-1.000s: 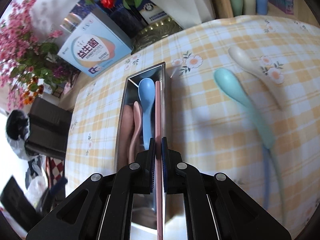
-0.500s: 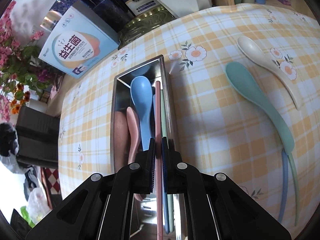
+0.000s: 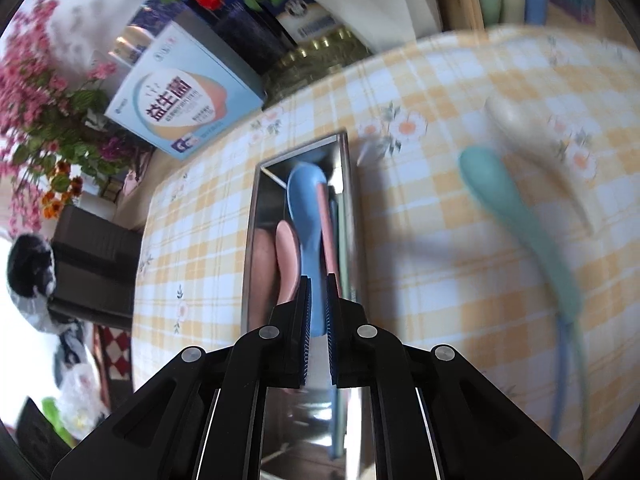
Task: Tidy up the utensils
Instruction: 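Lower the pink chopstick into the steel tray with the right tool and release, then move the left tool to the blue chopstick and close on it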
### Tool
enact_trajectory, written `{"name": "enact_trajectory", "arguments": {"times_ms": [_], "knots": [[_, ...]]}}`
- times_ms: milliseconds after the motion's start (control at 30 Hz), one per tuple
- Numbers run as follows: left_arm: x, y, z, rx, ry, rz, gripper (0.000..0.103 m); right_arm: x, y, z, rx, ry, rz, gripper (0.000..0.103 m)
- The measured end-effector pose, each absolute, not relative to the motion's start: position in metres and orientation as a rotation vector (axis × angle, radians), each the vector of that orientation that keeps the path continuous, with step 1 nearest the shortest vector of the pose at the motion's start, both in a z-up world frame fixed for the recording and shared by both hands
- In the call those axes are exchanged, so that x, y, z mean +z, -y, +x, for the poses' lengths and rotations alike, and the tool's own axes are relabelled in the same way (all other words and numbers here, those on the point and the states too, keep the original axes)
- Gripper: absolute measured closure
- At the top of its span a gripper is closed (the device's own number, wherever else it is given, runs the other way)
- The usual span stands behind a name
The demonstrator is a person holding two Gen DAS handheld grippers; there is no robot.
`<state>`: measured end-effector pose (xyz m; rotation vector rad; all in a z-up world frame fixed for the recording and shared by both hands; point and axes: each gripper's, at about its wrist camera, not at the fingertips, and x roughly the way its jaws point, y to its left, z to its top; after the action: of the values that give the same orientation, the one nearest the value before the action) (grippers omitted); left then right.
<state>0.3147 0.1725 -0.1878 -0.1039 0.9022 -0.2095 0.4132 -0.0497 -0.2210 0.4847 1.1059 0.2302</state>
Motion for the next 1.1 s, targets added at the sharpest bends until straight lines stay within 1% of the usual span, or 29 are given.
{"name": "enact_trajectory", "arguments": {"times_ms": [167, 367, 567, 633, 767, 833, 867, 933, 1033, 1100], "knots": [[-0.179, -0.158, 0.314, -0.224, -0.891, -0.09, 0.007, -0.198, 0.069, 0.391, 0.227, -0.976, 0.343, 0.095], [-0.169, -0.128, 0.311, -0.255, -0.881, -0.081, 0.007, -0.188, 0.107, 0.359, 0.227, -0.855, 0.184, 0.095], [-0.166, -0.08, 0.306, -0.319, -0.886, -0.06, 0.008, -0.197, 0.161, 0.326, 0.216, -0.829, 0.164, 0.095], [-0.167, -0.063, 0.305, -0.34, -0.894, -0.049, 0.013, -0.203, 0.177, 0.317, 0.204, -0.829, 0.173, 0.095], [-0.176, -0.023, 0.306, -0.383, -0.931, -0.03, 0.019, -0.217, 0.21, 0.299, 0.173, -0.834, 0.201, 0.095], [-0.183, -0.003, 0.307, -0.4, -0.952, -0.021, 0.026, -0.222, 0.224, 0.293, 0.163, -0.832, 0.218, 0.095], [-0.187, 0.008, 0.307, -0.411, -0.963, -0.019, 0.029, -0.225, 0.231, 0.29, 0.156, -0.831, 0.228, 0.095], [-0.197, 0.028, 0.309, -0.429, -0.99, -0.025, 0.038, -0.23, 0.241, 0.285, 0.149, -0.828, 0.24, 0.095], [-0.212, 0.053, 0.311, -0.45, -1.029, -0.044, 0.046, -0.237, 0.255, 0.279, 0.141, -0.818, 0.247, 0.095], [-0.222, 0.065, 0.311, -0.454, -1.053, -0.044, 0.048, -0.241, 0.262, 0.276, 0.139, -0.81, 0.248, 0.095]]}}
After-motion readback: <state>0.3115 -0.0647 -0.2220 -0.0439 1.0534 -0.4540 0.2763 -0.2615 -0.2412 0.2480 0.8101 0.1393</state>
